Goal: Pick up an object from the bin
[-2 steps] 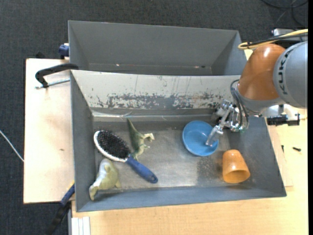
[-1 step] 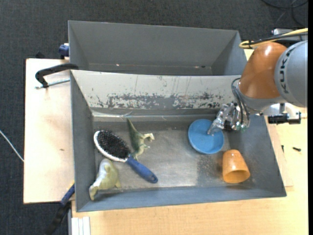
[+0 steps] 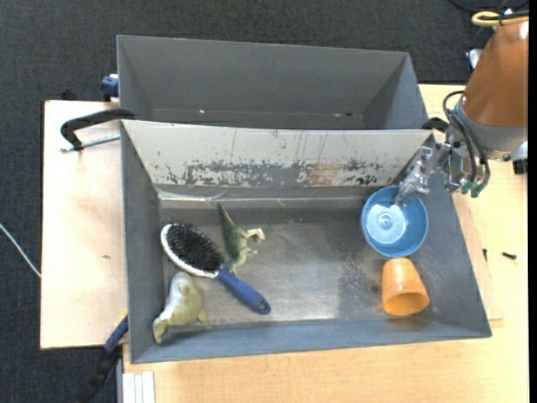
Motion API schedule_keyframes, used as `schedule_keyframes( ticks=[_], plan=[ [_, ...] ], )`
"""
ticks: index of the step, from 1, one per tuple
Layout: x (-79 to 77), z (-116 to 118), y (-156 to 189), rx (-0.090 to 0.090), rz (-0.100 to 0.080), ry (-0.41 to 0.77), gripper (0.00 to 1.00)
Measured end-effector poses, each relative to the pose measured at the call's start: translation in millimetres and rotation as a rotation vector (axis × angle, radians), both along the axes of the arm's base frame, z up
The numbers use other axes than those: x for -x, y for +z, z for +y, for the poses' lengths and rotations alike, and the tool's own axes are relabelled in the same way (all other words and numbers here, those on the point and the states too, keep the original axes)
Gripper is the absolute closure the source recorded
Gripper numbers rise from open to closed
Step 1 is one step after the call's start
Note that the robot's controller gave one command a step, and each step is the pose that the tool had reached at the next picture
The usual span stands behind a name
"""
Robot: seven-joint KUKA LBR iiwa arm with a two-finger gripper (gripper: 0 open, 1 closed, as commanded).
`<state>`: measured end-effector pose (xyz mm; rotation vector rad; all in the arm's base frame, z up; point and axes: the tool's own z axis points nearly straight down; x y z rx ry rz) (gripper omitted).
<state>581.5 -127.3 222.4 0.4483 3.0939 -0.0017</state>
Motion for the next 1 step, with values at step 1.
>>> schedule_keyframes(
  ticks=[1],
  plan=[
    [23.1, 3.8, -109.4, -0.005, 0.017, 0.196, 1.0]
  ],
)
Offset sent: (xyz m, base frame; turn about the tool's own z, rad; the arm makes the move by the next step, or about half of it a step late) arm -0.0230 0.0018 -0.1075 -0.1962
